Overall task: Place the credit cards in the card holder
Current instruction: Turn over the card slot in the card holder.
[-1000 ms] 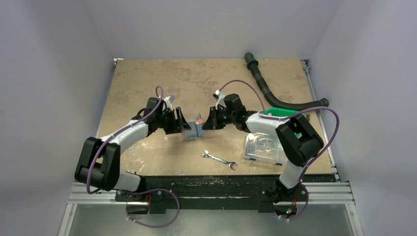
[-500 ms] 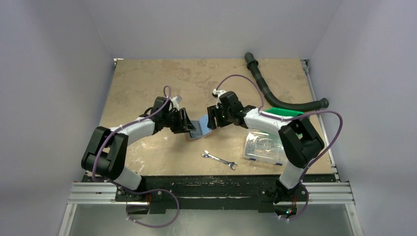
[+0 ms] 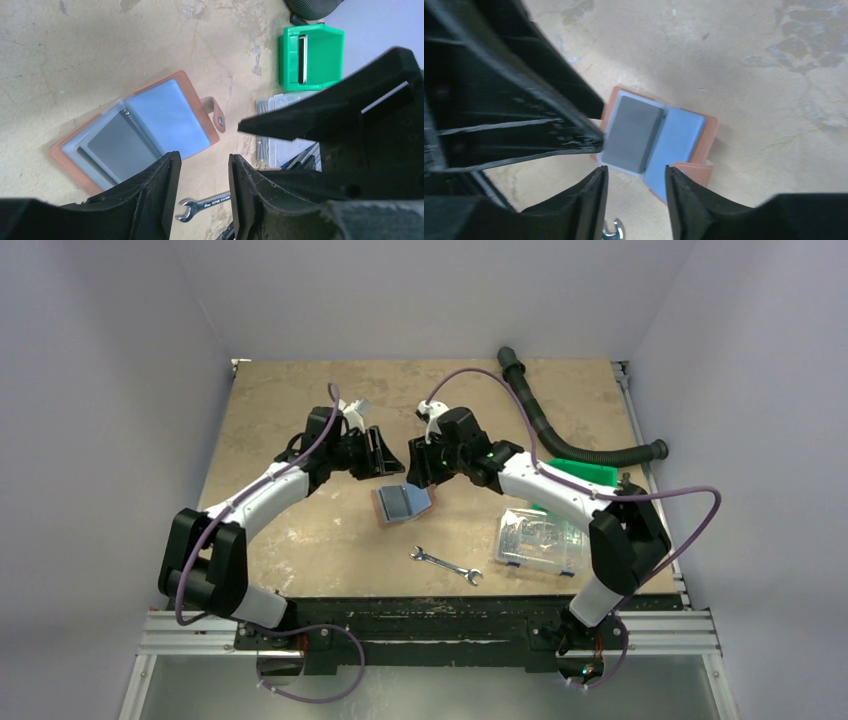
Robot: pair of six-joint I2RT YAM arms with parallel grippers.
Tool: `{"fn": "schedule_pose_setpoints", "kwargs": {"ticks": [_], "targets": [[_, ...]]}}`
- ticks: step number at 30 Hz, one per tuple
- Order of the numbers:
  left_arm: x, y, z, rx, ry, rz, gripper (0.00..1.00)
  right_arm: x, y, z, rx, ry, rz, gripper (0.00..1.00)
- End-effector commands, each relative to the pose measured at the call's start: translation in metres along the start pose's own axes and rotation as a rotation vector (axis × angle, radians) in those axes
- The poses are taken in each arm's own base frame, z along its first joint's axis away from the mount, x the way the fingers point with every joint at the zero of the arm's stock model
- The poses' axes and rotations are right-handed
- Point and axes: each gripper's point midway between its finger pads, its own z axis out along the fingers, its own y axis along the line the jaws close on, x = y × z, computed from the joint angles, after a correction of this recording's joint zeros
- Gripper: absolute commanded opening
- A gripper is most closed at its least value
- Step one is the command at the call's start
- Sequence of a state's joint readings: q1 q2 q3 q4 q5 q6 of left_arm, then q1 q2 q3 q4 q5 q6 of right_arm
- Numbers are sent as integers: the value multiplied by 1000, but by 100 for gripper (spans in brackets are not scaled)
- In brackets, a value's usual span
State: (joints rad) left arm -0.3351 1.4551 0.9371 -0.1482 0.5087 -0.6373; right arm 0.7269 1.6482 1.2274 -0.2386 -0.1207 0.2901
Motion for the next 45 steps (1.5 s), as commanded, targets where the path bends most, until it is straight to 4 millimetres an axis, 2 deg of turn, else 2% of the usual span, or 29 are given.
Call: {"fn": "schedule_pose_setpoints", "kwargs": {"ticks": [1,5,8,11,13,15,19,22,24,25,27,31,33,36,39,42,45], "targets": [[4,0,19,54,22,-53,41,-21,36,-6,-224,-57,63,44],[24,25,38,28,59,-86,32,-8,38,7,-438,-33,182,21],[44,49,48,-10,80,-110,30,4,33,20,-531,-35,247,19],[66,77,55,-84,124,-131,22,27,19,40,-561,8,316,17],[79,94,54,-142,133,-143,18,41,5,49,-551,15,359,16],[92,111,47,-213,140,-144,14,59,-21,56,-498,15,412,16],[103,133,36,-325,143,-134,11,91,-66,74,-278,69,381,16],[102,135,33,-342,137,-136,11,96,-70,72,-240,89,375,16],[95,126,33,-312,126,-129,11,84,-70,65,-215,77,355,16],[94,121,31,-304,140,-131,12,70,-65,58,-216,56,329,17],[81,103,33,-249,149,-107,16,48,-54,47,-228,31,287,18],[47,53,37,-102,144,-52,23,13,-19,31,-336,2,237,22],[37,35,38,-60,137,-29,25,4,-7,28,-397,-14,245,26],[33,25,42,-35,125,-29,25,5,2,31,-470,-15,281,28],[49,37,49,-37,150,-63,23,21,-1,42,-490,4,324,28],[74,74,51,-141,175,-90,19,46,-15,56,-462,42,360,28],[93,113,42,-263,176,-121,17,72,-33,66,-390,76,366,29]]}}
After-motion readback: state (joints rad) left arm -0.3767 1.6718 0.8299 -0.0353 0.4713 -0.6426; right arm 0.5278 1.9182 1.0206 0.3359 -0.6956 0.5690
